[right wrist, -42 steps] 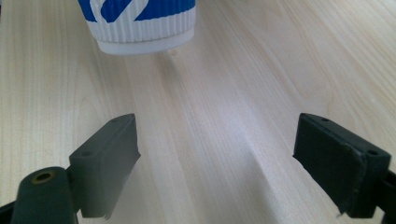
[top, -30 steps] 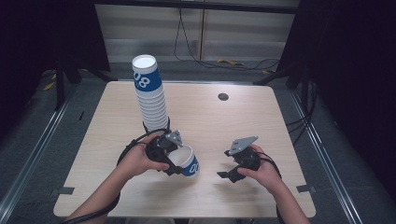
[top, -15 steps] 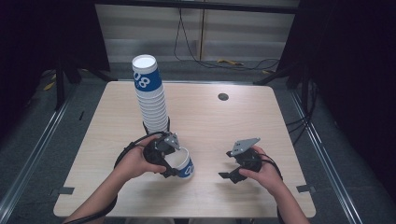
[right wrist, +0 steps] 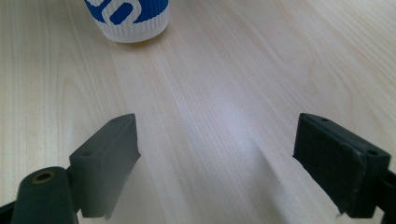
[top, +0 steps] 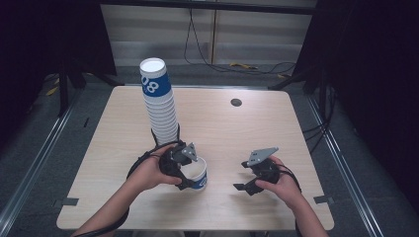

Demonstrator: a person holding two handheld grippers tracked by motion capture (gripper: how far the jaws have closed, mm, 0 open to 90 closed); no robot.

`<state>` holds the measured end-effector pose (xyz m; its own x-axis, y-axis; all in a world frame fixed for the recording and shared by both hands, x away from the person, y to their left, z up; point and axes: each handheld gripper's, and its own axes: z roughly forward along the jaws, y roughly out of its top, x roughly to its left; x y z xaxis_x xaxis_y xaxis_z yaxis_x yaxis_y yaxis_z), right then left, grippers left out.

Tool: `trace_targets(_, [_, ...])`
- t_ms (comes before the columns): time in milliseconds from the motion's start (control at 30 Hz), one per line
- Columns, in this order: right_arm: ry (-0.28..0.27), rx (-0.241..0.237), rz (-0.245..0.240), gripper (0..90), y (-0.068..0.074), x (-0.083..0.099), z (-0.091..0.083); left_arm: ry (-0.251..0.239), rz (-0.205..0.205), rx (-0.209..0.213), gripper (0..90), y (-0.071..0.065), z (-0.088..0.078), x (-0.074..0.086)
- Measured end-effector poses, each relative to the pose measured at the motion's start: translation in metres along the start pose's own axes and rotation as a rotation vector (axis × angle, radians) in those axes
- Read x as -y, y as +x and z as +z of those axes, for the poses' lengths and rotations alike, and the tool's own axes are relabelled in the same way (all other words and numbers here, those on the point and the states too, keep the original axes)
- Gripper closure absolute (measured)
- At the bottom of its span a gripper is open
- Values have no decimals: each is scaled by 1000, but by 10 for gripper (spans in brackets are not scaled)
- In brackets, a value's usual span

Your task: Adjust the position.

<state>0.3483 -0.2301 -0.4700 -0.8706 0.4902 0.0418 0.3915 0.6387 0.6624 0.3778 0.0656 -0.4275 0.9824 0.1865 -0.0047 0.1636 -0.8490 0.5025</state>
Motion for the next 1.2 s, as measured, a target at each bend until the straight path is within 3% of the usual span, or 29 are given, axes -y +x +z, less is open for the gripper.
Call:
trace_targets(167, [3, -4, 4, 133, 0, 3, -1, 6, -9, 30, 205, -1, 7, -3])
trace_targets(267, [6, -1, 5, 133, 1, 5, -1, 6, 5, 29, 218, -2, 12, -4])
trace_targets(700, [0, 0, 4, 133, 1, 5, -3, -19, -27, 45, 205, -3, 14, 3])
trace_targets(800, [0, -1, 4, 133, 1, 5, -3, -23, -26, 54, 201, -4, 14, 7])
trace_targets(833, [-2, -2, 5, 133, 1, 5, -3, -37, -43, 50, 200, -5, 15, 9])
trace_targets(900, [-1, -4, 3, 133, 1, 5, -3, -21, -31, 47, 198, -3, 14, 12])
trace_targets(1200, [-7, -1, 8, 133, 1, 5, -4, -62, -79, 38, 192, -4, 9, 33])
